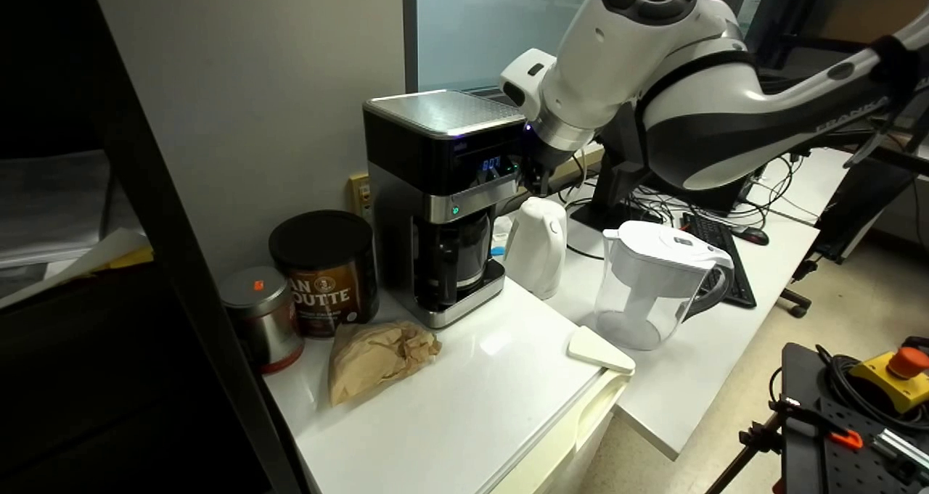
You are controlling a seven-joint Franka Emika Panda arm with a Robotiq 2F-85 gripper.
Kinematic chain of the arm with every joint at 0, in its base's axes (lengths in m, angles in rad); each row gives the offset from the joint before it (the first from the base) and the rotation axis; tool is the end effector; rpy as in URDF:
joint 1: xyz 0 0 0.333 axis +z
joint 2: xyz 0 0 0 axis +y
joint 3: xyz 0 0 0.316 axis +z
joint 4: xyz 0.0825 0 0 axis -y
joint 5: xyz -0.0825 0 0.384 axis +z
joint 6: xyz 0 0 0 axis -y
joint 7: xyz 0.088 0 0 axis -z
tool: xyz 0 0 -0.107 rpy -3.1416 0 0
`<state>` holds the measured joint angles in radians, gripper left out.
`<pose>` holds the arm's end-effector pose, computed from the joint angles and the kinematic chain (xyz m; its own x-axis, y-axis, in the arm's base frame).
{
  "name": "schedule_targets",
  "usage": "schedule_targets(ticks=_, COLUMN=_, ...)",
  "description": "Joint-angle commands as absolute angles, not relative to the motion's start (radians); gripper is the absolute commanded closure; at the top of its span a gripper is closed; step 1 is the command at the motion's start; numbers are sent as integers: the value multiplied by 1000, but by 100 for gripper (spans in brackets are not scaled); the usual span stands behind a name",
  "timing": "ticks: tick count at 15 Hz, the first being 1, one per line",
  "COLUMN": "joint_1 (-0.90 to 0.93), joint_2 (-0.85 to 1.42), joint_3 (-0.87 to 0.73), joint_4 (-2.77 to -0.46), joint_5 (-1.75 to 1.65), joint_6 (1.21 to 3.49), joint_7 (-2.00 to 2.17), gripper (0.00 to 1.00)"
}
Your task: Press a button on the right side of the coffee machine
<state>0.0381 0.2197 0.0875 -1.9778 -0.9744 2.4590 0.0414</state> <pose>0.6165 0.0762 0.3847 0.7038 0.7100 0.0232 0.5231 -0.5401 0.6593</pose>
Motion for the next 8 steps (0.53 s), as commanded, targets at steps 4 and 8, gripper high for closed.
schedule_targets(ticks=4, joint_1=68, joint_2=266, joint_3=56, joint_4=-1918, joint_5=-1011, joint_6=2473, joint_7=57, gripper=100)
schedule_targets(ticks=8, joint_1=73, joint_2=229, joint_3=58, joint_4=-1969, joint_5=-1015, joint_6=2472, joint_7=43, gripper=100)
